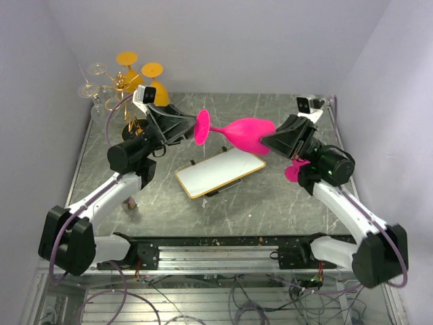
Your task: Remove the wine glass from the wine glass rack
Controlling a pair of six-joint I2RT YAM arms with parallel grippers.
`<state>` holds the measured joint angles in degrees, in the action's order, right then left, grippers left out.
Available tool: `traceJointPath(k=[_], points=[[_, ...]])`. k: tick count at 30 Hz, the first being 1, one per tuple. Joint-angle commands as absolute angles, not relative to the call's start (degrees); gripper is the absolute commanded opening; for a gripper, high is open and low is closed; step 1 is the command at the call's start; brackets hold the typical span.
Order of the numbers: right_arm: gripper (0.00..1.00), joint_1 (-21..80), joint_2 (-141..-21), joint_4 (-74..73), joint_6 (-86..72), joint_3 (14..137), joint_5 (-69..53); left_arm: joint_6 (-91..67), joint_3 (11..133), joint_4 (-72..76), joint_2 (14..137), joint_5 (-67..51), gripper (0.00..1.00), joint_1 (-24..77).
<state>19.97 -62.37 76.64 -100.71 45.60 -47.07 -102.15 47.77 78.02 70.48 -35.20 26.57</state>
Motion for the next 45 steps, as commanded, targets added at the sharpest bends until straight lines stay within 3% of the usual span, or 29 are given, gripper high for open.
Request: traceJointPath(k=[1, 7, 16, 22, 25, 28, 37, 45], points=[[0.0, 20.1, -53.2, 34.1, -72.8, 53.2, -39.6, -89.9, 46.5, 63.2, 63.9, -34.9, 0.97, 27.0], [0.0, 20.1, -48.1, -10.9, -61.3, 65.6, -9.3, -73.8, 49.8, 30.2, 56.4, -31.1, 1.0, 27.0], [0.0, 20.1, -46.1, -21.8, -57.6, 67.1, 30.6, -63.8, 54.3, 16.1, 53.8, -29.1, 1.0, 27.0], [0.0, 19.6, -64.9, -50.4, -64.9, 89.6, 48.4, -61.3, 55.5, 12.1, 53.3, -29.0, 0.99, 27.0], [0.0, 15.5, -74.6, -63.3, -66.9, 101.2, 48.7, -59.1, 56.4, 9.0, 52.5, -28.0, 1.0, 27.0], [0.0, 10.4, -79.9, -65.3, -64.9, 106.7, 42.9, -56.4, 57.9, 5.1, 51.5, -27.0, 1.0, 27.0], [0.0, -3.9, -93.6, -67.4, -60.9, 112.5, 25.6, -46.5, 64.8, -8.8, 49.2, -23.3, 1.0, 27.0], [0.0, -11.8, -99.4, -64.4, -60.9, 108.2, 14.0, -42.9, 66.1, -14.1, 47.6, -20.9, 1.0, 26.9]])
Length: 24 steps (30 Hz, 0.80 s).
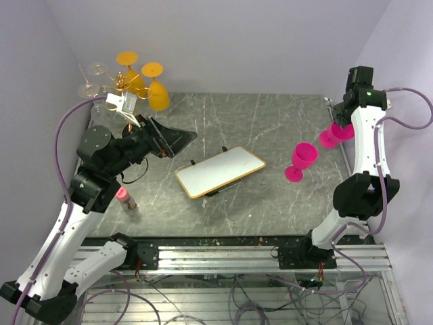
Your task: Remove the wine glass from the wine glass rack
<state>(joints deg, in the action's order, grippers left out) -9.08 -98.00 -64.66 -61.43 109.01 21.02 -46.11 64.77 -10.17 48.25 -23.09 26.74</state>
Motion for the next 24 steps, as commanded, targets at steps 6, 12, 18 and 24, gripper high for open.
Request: traceJointPath(k=[6, 12, 18, 24], points=[[0.0, -13.8, -104.8, -65.6, -61.3, 107.9, 11.1, -42.6, 65.3, -13.1, 47.7, -22.5, 0.99, 27.0], [0.0, -14.2, -107.8, -64.3, -61.6, 105.9, 10.5, -42.2, 64.5, -12.7, 47.6, -24.0, 1.0, 27.0], [0.0, -14.2, -109.9, -62.8, -61.9, 103.9, 11.1, -39.9, 65.0, -15.1, 46.7, -23.1, 1.0, 27.0], [0.0, -14.2, -112.9, -63.9, -61.9, 104.8, 10.4, -39.2, 65.4, -17.2, 44.6, -20.7, 1.0, 27.0]])
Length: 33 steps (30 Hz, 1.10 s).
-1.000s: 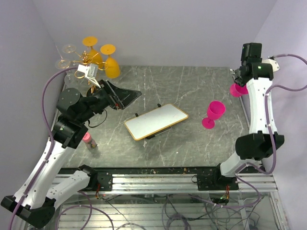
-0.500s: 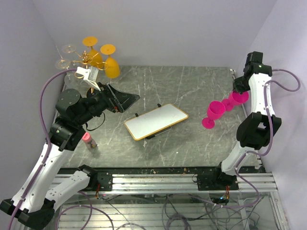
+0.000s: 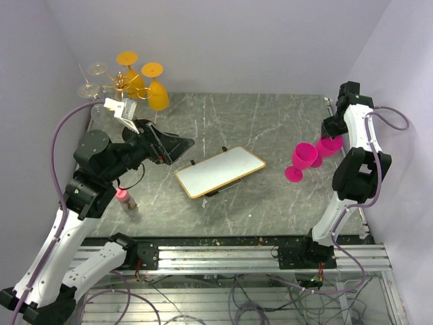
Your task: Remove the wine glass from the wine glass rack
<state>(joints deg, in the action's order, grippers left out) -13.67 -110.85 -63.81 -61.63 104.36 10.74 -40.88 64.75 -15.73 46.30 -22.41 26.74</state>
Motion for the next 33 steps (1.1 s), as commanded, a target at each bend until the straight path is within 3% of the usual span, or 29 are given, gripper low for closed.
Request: traceJointPath(k=[1, 6, 22, 29, 33], points=[[0.0, -14.2, -112.9, -63.8, -61.7, 104.7, 10.5, -38.9, 65.7, -17.6, 44.4, -20.4, 1.0, 27.0], [0.01, -14.1, -112.7, -64.2, -61.3, 105.1, 11.7, -38.1, 67.1, -19.5, 43.8, -19.6, 1.0, 27.0], [0.68, -13.0, -104.0, -68.3, -54.3, 112.5, 15.2, -37.9, 72.3, -26.8, 43.7, -10.2, 1.0, 27.0], [0.87, -4.5, -93.6, -63.1, -46.9, 109.3, 16.3, -36.4, 79.9, -33.1, 54.1, -0.5, 1.0, 27.0], [0.9, 3.1, -90.3, -62.6, -44.6, 109.1, 18.6, -35.2, 85.4, -35.3, 59.1, 7.5, 0.99, 26.7]])
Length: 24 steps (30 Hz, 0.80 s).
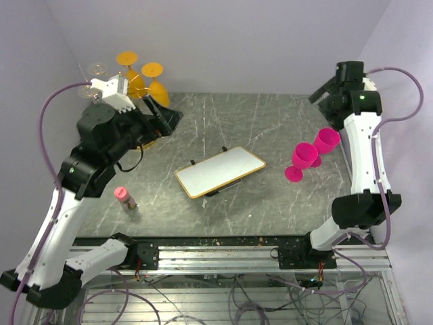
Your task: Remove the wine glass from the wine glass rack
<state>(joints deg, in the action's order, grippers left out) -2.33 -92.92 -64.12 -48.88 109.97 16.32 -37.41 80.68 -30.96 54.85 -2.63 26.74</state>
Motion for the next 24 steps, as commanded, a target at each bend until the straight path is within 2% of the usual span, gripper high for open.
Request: traceJointPath(k=[1, 5, 9, 11, 12, 15, 18, 20, 24], points=[[0.9, 4.2, -89.2, -62.1, -44.1, 108.3, 19.0, -34.2, 87.0, -35.8, 60.3, 8.4, 0.99, 26.3], [0.91, 8.9, -84.5, -60.2, -43.5, 106.1, 20.5, -32.3, 94.3, -38.4, 67.4, 5.1, 1.0, 18.6], [0.91, 12.8, -82.2, -58.4, -43.1, 104.3, 19.3, -37.6, 93.9, -35.5, 72.2, -12.8, 0.97, 1.0], [0.91, 13.4, -81.7, -58.1, -43.3, 103.4, 19.0, -41.0, 92.8, -32.0, 73.8, -17.4, 0.96, -5.8], [0.91, 13.5, -81.7, -58.0, -43.3, 102.9, 18.7, -42.1, 92.3, -30.4, 74.4, -18.6, 0.98, -8.6], [0.9, 13.8, -82.3, -58.5, -43.4, 102.4, 17.3, -45.2, 90.9, -27.6, 76.0, -16.3, 0.99, -14.9], [0.89, 13.8, -82.1, -58.3, -43.5, 101.3, 17.1, -49.4, 87.8, -22.8, 77.9, -17.4, 0.96, -21.2], [0.89, 14.0, -81.3, -57.6, -43.5, 100.2, 17.7, -51.6, 87.5, -20.8, 79.6, -18.7, 0.94, -23.1], [0.89, 14.6, -79.2, -56.5, -43.6, 98.2, 20.1, -52.3, 90.7, -22.0, 82.4, -14.4, 0.99, -23.9]])
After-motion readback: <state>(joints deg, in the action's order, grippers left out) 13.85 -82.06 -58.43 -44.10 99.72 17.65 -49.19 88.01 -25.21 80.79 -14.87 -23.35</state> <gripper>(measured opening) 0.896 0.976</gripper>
